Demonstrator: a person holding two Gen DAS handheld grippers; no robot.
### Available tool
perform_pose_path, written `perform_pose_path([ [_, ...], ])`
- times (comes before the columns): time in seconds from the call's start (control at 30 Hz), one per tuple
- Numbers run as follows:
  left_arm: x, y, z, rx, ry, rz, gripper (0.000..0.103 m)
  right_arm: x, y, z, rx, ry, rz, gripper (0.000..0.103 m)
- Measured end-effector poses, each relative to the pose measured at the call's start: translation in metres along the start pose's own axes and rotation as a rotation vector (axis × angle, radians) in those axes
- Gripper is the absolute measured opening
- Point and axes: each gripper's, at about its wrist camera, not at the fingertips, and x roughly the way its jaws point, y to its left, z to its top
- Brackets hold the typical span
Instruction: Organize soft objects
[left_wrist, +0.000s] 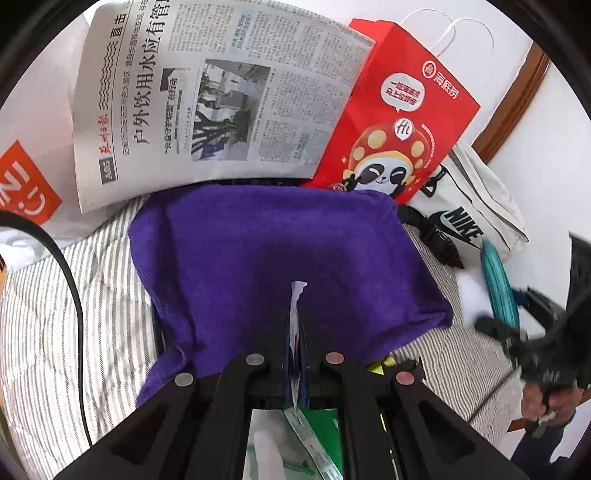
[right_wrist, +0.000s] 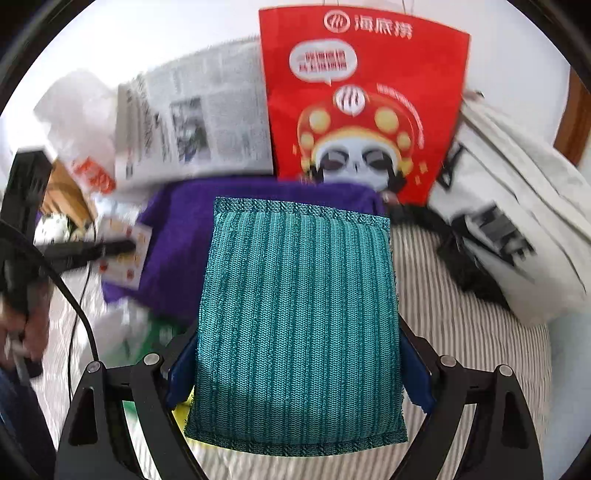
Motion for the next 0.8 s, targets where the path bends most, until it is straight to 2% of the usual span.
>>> perform_pose_path([
  [0.17, -0.002, -0.004, -0.016, -0.007, 0.008, -0.005, 0.005, 0.01, -0.01, -0.06, 0.008, 0.111, -0.034, 0.089],
  [0.27, -0.003, -0.006, -0.023, -0.011, 0.013, -0.011, 0.005, 0.024, -0.016, -0.08, 0.021, 0.146, -0.042, 0.089],
  [0.47, -0.003, -0.009, -0.027, -0.01, 0.018, -0.004, 0.005, 0.04, -0.019, -0.092, 0.035, 0.153, -0.022, 0.089],
  [0.8, -0.004, -0.005, -0.03, -0.022, 0.022, -0.004, 0.005, 0.047, -0.014, -0.091, 0.01, 0.164, -0.049, 0.091],
])
